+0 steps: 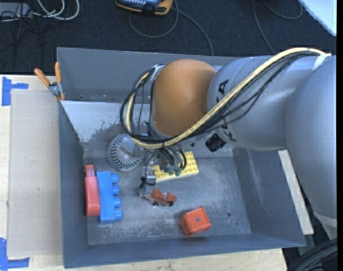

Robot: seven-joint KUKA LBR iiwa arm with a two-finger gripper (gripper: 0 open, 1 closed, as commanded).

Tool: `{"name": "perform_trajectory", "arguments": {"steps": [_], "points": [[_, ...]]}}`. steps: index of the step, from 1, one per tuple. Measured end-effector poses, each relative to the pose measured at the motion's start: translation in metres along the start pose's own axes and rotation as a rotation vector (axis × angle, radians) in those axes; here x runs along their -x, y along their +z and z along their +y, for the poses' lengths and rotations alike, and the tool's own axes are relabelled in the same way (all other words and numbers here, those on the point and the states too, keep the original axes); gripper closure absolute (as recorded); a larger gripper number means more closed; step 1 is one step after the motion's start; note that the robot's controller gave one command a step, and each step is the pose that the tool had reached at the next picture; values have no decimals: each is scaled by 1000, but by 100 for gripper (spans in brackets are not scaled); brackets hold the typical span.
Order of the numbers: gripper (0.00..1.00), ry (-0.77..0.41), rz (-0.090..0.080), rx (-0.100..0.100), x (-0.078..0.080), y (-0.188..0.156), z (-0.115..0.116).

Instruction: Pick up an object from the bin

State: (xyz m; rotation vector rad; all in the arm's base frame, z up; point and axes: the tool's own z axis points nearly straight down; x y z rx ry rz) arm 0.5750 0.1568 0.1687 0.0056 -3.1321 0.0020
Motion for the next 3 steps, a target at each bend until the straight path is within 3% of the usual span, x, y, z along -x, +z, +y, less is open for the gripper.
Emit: {"name": "perform_trajectory", "arguments": {"steps": [1, 2, 3], "points": [[0, 4, -7, 1, 1, -5, -1], [0, 26, -9, 3, -2, 45, -32], [0, 41, 4, -1, -3, 72, -54]]}}
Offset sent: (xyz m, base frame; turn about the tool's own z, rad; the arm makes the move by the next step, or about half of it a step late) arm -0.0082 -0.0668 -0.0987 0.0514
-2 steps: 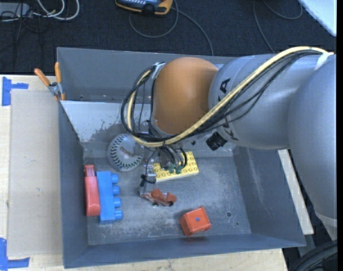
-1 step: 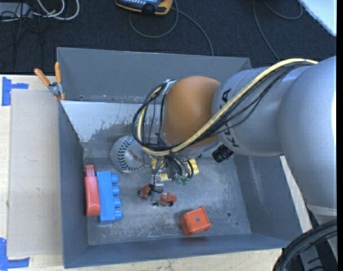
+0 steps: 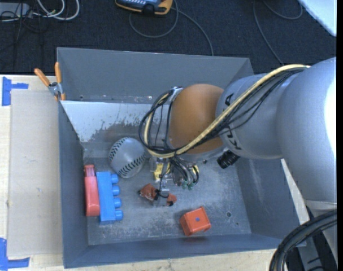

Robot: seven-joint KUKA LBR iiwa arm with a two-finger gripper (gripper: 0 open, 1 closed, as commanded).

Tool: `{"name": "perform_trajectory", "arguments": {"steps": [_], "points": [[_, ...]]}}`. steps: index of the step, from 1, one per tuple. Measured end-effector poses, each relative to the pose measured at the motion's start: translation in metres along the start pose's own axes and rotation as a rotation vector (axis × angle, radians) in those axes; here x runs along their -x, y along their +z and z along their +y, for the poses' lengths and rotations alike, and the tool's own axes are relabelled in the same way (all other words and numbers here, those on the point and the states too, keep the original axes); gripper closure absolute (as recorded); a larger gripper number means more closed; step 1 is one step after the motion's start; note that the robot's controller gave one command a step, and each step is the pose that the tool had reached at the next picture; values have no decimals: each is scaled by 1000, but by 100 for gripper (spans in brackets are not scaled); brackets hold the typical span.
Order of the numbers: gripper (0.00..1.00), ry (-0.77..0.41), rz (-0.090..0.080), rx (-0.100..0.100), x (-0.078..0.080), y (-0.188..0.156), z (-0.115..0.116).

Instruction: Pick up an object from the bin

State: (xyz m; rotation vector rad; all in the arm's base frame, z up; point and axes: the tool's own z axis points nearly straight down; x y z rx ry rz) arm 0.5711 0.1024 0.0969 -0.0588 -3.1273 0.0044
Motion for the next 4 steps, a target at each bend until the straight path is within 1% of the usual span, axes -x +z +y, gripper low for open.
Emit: {"name": "perform_trajectory", "arguments": {"steps": [1, 2, 3, 4], "points": [[0, 113, -9, 4, -11, -14, -18], [0, 116, 0, 1, -5, 21, -13], [100, 167, -16, 8, -24, 24, -16], [100, 167, -16, 8, -24, 24, -16]]}}
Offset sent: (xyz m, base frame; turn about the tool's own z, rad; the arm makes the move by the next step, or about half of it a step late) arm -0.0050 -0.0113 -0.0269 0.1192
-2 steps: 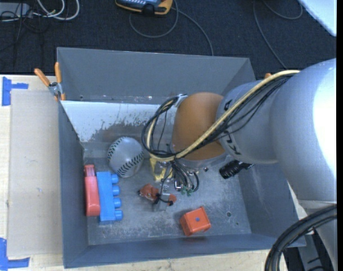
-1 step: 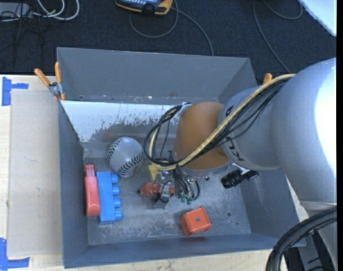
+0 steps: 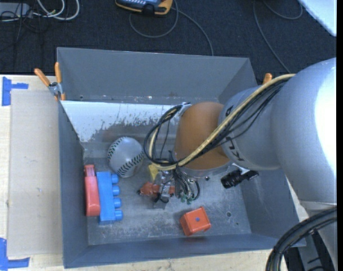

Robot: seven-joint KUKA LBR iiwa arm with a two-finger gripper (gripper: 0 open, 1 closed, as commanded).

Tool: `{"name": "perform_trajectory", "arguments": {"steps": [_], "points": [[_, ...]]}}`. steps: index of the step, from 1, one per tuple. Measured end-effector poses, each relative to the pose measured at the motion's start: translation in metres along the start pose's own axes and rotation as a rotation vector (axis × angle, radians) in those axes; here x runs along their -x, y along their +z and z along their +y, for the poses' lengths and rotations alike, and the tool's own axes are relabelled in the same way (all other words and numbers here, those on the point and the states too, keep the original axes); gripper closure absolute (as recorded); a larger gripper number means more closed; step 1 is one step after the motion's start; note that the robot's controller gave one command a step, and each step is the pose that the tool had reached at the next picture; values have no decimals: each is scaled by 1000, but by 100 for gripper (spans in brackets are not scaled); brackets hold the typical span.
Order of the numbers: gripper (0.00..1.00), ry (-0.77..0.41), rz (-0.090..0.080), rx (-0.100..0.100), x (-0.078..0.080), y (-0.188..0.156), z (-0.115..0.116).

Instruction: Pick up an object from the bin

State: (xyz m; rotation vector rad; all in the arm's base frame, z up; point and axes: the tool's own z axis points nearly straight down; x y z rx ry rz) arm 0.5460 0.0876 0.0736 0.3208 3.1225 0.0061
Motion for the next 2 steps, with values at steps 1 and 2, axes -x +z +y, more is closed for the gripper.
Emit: {"name": "perform_trajectory", "arguments": {"steps": [1, 2], "points": [[100, 0, 3, -1, -1, -4, 0], [100, 0, 12, -5, -4, -25, -1]]}}
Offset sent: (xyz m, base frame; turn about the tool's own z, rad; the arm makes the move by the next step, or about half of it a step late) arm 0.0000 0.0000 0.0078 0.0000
